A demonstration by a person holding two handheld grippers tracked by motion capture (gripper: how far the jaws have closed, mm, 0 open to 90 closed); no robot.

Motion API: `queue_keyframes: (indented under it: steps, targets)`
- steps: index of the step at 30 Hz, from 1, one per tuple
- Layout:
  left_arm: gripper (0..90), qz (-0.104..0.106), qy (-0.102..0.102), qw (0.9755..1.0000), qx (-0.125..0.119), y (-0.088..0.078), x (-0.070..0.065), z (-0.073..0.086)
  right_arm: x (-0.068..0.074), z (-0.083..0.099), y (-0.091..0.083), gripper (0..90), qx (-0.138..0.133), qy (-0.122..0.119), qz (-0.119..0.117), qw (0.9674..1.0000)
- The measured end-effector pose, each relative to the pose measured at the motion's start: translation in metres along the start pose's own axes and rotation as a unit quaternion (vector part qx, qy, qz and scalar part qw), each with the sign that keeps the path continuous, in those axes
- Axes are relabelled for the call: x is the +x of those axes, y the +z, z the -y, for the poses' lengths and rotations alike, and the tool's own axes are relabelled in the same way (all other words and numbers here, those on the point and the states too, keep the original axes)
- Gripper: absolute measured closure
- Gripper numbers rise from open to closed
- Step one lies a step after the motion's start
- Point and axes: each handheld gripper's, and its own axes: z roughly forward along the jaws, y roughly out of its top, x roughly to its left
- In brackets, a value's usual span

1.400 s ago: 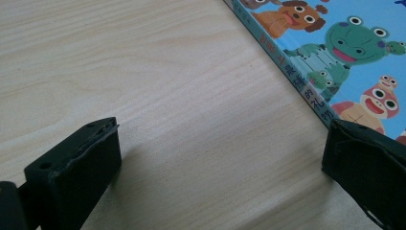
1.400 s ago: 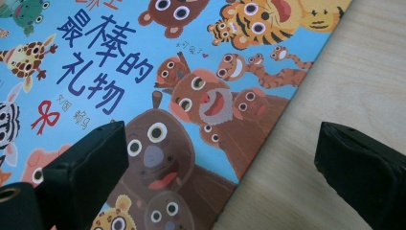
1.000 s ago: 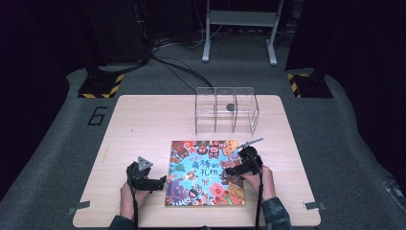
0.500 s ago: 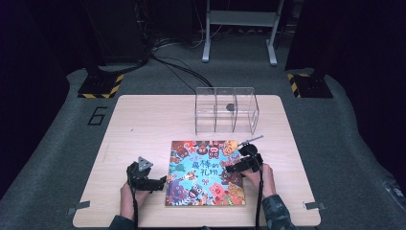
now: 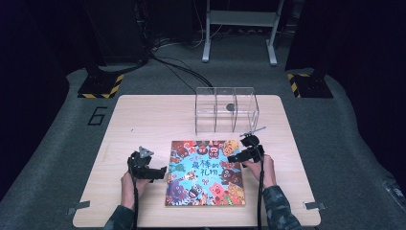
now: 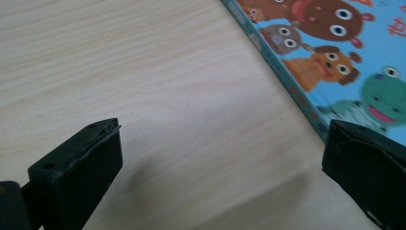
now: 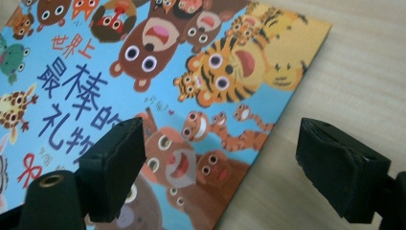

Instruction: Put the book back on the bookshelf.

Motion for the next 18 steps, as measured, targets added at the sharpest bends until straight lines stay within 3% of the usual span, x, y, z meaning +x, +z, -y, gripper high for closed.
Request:
queue_keyframes:
  steps: [1, 3, 6, 9, 13, 15, 17, 18]
  targets:
    - [0.2, -0.003, 0.001, 1.0000, 0.005, 0.003, 0.001, -0.002, -0.001, -0.003, 0.002, 18.6, 0.003, -0.010, 0.013, 0.9999]
    - [0.2, -0.002, 0.002, 0.9999, 0.012, 0.008, 0.001, -0.004, -0.002, -0.003, 0.004, 18.5, 0.006, -0.011, 0.009, 0.9999]
    - [0.2, -0.003, -0.001, 0.9999, 0.014, 0.013, 0.000, -0.005, -0.006, -0.007, 0.007, 19.9, 0.009, 0.011, 0.004, 0.9999]
    - [0.0, -0.001, -0.002, 1.0000, 0.008, 0.015, 0.000, -0.005, -0.011, -0.011, 0.007, 22.4, 0.004, 0.022, -0.001, 0.9998]
    - [0.0, 0.000, -0.001, 1.0000, 0.002, 0.015, 0.000, -0.003, -0.012, -0.012, 0.013, 24.6, 0.014, 0.018, 0.001, 0.9997]
    - [0.0, 0.001, 0.002, 1.0000, -0.009, 0.016, -0.002, -0.002, -0.012, -0.013, 0.014, 26.6, 0.008, 0.014, -0.002, 0.9999]
    - [0.0, -0.002, -0.009, 0.9995, -0.030, 0.017, -0.005, 0.001, -0.012, -0.014, 0.015, 27.7, 0.007, 0.013, 0.001, 0.9999]
    - [0.0, -0.001, -0.001, 0.9997, -0.024, 0.016, -0.004, 0.002, -0.011, -0.015, 0.015, 28.6, 0.008, 0.009, 0.001, 0.9999]
